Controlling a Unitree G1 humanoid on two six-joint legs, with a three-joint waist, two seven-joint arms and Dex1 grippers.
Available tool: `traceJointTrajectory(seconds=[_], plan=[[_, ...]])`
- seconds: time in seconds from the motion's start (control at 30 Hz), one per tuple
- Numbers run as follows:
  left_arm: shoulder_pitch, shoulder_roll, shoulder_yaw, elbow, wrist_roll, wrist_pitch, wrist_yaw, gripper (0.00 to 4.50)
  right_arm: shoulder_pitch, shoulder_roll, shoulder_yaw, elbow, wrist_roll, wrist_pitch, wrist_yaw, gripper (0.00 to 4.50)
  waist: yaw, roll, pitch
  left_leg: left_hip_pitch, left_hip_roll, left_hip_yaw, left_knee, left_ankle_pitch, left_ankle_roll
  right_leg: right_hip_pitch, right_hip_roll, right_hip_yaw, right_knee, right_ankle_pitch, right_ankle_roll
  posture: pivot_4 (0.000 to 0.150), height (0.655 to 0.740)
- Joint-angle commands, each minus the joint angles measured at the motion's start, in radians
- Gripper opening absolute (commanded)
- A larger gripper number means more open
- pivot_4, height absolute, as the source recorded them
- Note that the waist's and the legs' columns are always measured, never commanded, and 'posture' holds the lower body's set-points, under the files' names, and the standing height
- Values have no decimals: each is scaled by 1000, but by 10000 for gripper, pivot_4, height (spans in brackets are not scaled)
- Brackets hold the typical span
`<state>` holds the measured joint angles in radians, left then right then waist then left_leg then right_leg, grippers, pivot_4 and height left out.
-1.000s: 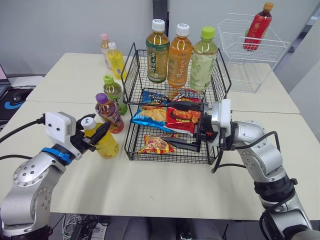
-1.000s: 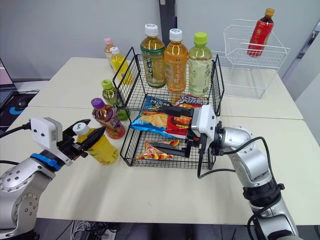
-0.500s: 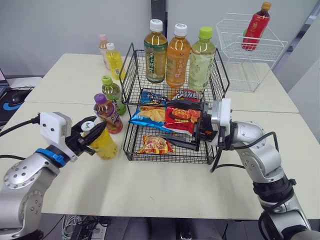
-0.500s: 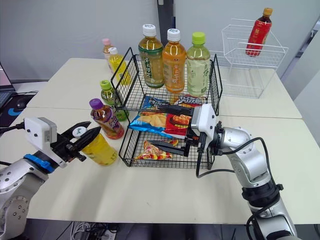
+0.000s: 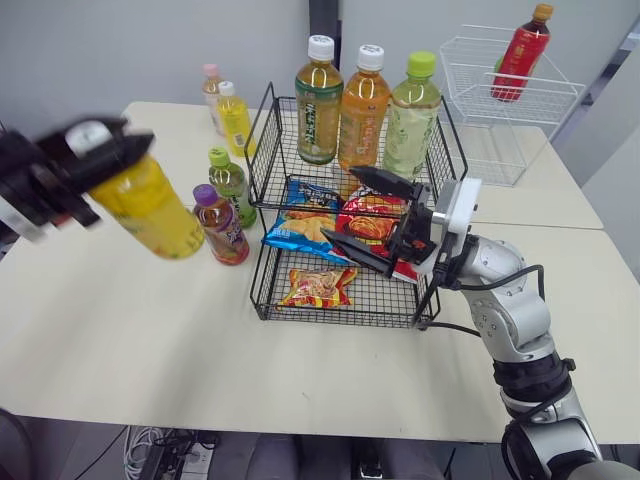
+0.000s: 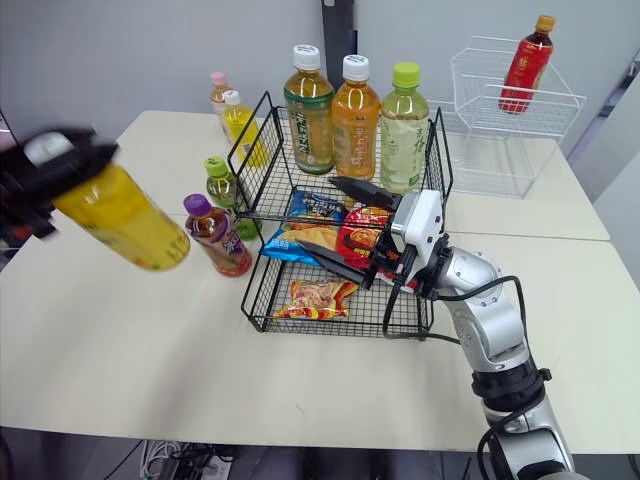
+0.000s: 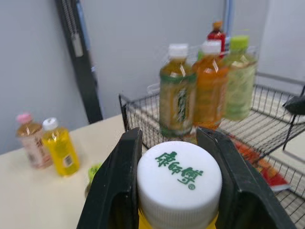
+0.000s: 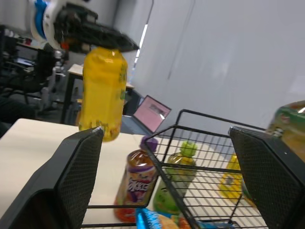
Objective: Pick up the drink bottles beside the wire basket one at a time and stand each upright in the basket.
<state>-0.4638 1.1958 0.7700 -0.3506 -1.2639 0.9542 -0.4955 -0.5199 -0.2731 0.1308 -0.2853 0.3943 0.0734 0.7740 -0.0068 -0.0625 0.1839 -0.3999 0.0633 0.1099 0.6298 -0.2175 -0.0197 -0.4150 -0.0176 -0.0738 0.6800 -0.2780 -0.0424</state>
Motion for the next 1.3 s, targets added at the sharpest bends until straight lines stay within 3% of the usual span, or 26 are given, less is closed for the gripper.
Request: traceJointTrajectory(seconds=[0.03,0.23,0.5,0.9,1.3], plan=[[-181,70,-53,105,-123,-15,25,13882,-2,13,-42,-33,-31,-63,-56,45000,-1,0,0,0,0,0,0,0,0,0,0,0,0,0,0,1500,7400],[-533,22,-336,244,-99,-21,-38,13882,16,20,-75,-47,-96,-127,-142,45000,8,0,0,0,-1,-1,0,3,-4,1,0,-1,0,0,0,1500,7400],[-826,-277,-647,435,161,-85,-270,13882,129,13,-79,-173,-174,-109,-250,45000,7,0,0,0,-1,-1,2,4,-6,2,0,-1,1,0,0,1500,7400],[-966,-628,-817,760,512,-299,-574,13882,262,10,-71,-349,-286,-19,-394,45000,-3,1,1,0,-1,0,2,5,-8,-1,2,1,3,0,-1,1500,7400],[-990,-819,-855,960,729,-505,-694,13882,303,15,-73,-385,-319,1,-443,45000,-2,1,1,-1,-1,0,2,5,-8,-1,2,2,3,0,-1,1500,7400]])
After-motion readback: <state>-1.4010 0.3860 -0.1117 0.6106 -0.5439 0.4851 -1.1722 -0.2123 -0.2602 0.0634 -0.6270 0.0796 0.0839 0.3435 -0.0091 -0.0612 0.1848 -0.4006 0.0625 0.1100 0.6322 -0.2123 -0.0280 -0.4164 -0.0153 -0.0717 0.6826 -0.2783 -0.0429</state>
